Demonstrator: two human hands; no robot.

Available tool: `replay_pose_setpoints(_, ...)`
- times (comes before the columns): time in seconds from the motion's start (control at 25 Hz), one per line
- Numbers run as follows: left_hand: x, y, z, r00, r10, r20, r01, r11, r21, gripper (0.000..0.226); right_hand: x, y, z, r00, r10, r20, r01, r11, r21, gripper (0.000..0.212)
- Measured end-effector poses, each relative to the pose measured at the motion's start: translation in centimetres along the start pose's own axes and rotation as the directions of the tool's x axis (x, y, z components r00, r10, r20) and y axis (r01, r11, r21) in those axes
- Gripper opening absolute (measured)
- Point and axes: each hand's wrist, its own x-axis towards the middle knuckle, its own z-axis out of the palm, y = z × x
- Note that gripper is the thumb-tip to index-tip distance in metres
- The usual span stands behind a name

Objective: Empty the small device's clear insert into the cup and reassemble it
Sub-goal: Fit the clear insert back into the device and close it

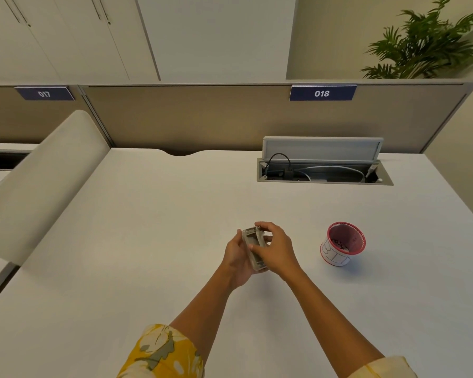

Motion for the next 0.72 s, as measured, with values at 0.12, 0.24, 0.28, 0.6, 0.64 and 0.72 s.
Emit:
replay_pose_setpoints(0.12, -0.1, -0.1, 0.4, 1.0, -0.004, 0.022, 0.004, 1.0, -0.025, 0.068, -0.1, 0.4, 0.5, 0.999, -0.016, -0.051, 0.015, 1.0, -0.021, 0.051)
replay_pose_setpoints(0.24, -0.2, -0.2, 0.4, 0.999, -0.014, 0.029, 0.015, 0.999, -0.029, 0.068, -0.3, 0.9, 0.8, 0.997, -0.022, -0.077, 0.021, 1.0, -0.014, 0.049)
replay_pose_setpoints(0.28, -0.1, -0.2, 0.3, 0.999, -0.013, 0.031, 0.014, 1.0, -0.023, 0.068, -0.3, 1.1, 0.8, 0.997, -0.023, -0.079, 0.022, 1.0, -0.013, 0.048)
replay_pose_setpoints(0.6, -0.4, -0.5, 0.4, 0.995, 0.003, 0.098, -0.009, 0.998, 0.061, 0.067, -0.9, 0.8, 0.8, 0.976, -0.04, -0.216, 0.051, 0.998, 0.044, 0.046)
replay_pose_setpoints(0.64, -0.4, -0.5, 0.4, 0.995, -0.001, 0.102, -0.004, 0.999, 0.05, 0.07, -0.9, 0.7, 0.8, 0.972, -0.041, -0.23, 0.054, 0.997, 0.048, 0.046)
replay_pose_setpoints(0.72, -0.3, -0.5, 0.4, 0.994, 0.0, 0.105, -0.004, 0.999, 0.04, 0.072, -0.9, 0.5, 0.8, 0.967, -0.041, -0.251, 0.056, 0.997, 0.055, 0.047)
